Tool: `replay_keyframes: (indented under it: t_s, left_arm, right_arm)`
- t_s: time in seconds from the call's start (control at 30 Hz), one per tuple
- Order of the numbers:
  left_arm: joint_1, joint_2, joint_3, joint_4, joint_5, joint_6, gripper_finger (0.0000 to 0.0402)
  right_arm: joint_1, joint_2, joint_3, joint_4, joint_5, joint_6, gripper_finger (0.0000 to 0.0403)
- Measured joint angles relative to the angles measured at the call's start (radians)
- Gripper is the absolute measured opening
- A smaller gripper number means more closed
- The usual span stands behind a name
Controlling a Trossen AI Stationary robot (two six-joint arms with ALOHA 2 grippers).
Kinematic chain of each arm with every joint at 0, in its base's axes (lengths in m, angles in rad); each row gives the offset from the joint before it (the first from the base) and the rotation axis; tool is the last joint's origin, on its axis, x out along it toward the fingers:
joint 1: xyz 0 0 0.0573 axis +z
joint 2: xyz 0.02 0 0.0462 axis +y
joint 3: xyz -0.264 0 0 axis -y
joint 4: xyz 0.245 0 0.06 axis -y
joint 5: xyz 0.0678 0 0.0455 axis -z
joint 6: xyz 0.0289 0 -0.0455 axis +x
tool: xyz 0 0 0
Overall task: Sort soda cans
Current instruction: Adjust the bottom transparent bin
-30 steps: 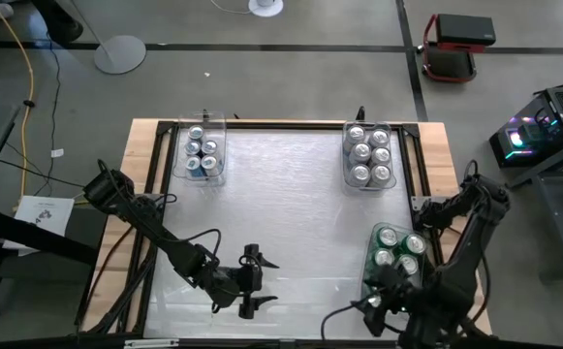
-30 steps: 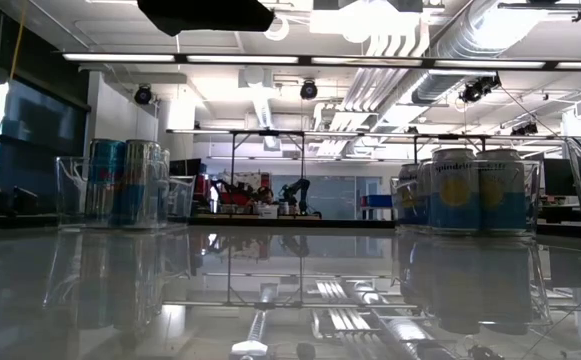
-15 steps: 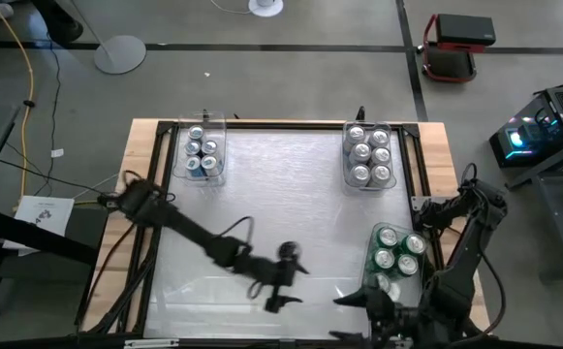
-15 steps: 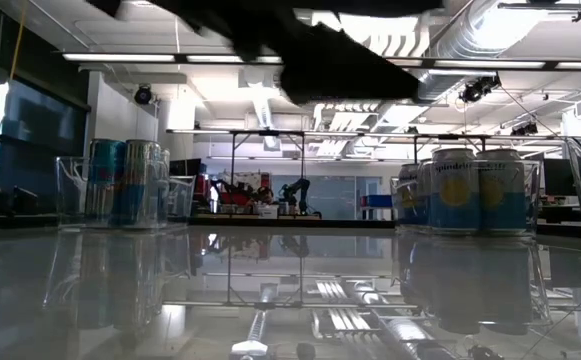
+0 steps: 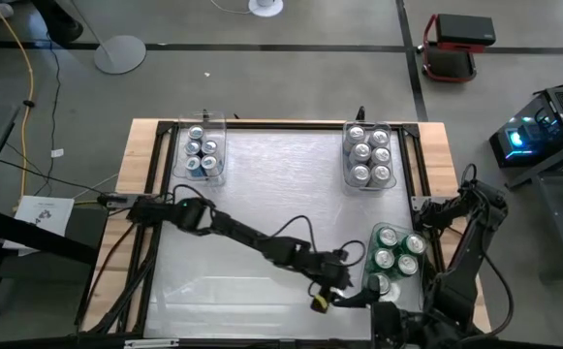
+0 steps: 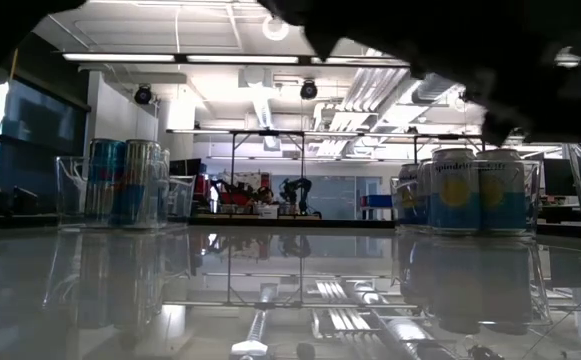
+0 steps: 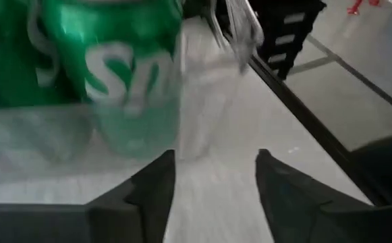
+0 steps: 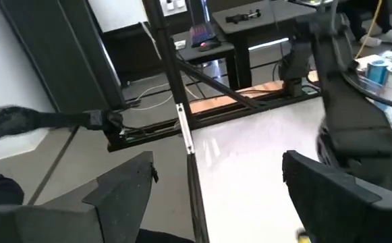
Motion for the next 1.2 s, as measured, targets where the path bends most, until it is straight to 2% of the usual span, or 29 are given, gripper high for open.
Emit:
replay_keyframes:
  t_s: [0.17, 0.33, 0.53, 0.87, 1.03, 1.13, 1.2]
  left_arm:
    - [0.011, 0.086, 0.159, -0.033, 0.012, -0.026, 0.014]
    - [0.016, 0.156, 0.234, 0.019, 0.043, -0.066, 0.0118]
    - [0.028, 0.206, 0.244, 0.183, 0.056, -0.112, 0.0105]
    - [0.052, 0.211, 0.245, 0.279, 0.051, -0.112, 0.009]
    - [0.052, 0.173, 0.249, 0.185, 0.047, -0.118, 0.0089]
    - [0.047, 0.123, 0.248, 0.013, 0.028, -0.094, 0.0089]
    - [0.034, 0.082, 0.247, -0.122, -0.026, -0.052, 0.0089]
  right_arm:
    - [0.006, 0.0, 0.014, 0.002, -0.022, -0.043, 0.0315]
    - [0.017, 0.0, 0.014, -0.008, -0.023, -0.044, 0.0315]
    - [0.03, 0.0, 0.014, -0.013, -0.022, -0.04, 0.0315]
    - [0.035, -0.001, 0.014, -0.03, 0.021, -0.043, 0.0315]
    - [0.034, -0.001, 0.013, -0.041, 0.031, -0.038, 0.0315]
    - [0.034, -0.001, 0.013, -0.051, 0.038, -0.036, 0.0315]
    - [0.039, 0.002, 0.013, -0.068, 0.061, -0.038, 0.0315]
